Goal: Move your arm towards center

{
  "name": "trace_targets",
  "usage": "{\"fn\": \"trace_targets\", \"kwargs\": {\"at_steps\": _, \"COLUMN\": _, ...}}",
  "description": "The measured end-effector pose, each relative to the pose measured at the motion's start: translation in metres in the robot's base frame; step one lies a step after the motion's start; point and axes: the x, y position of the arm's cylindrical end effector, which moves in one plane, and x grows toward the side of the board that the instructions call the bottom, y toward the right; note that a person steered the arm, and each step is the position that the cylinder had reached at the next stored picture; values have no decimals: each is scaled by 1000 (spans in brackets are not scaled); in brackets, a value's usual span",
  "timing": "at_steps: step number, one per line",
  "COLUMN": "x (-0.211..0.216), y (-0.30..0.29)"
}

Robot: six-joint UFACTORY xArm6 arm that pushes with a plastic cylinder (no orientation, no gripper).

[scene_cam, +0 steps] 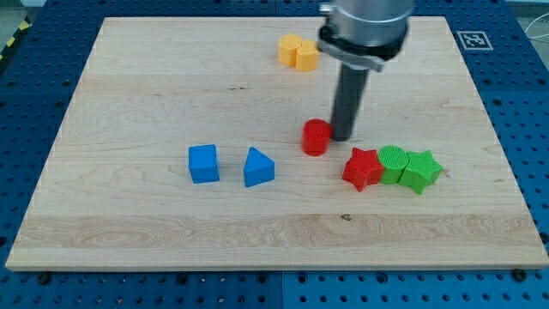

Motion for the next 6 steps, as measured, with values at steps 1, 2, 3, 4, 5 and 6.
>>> {"fn": "trace_targets", "kwargs": {"at_steps": 1, "x": 0, "y": -42}}
{"fn": "trace_targets", "kwargs": {"at_steps": 2, "x": -17, "y": -50}}
{"fn": "trace_targets", "kwargs": {"at_steps": 3, "x": -26, "y": -50}}
{"fn": "trace_targets", "kwargs": {"at_steps": 4, "x": -43, "y": -48}}
{"fn": "trace_targets", "kwargs": {"at_steps": 5, "x": -40, "y": -29}}
{"fn": "trace_targets", "kwargs": {"at_steps": 6, "x": -19, "y": -13}}
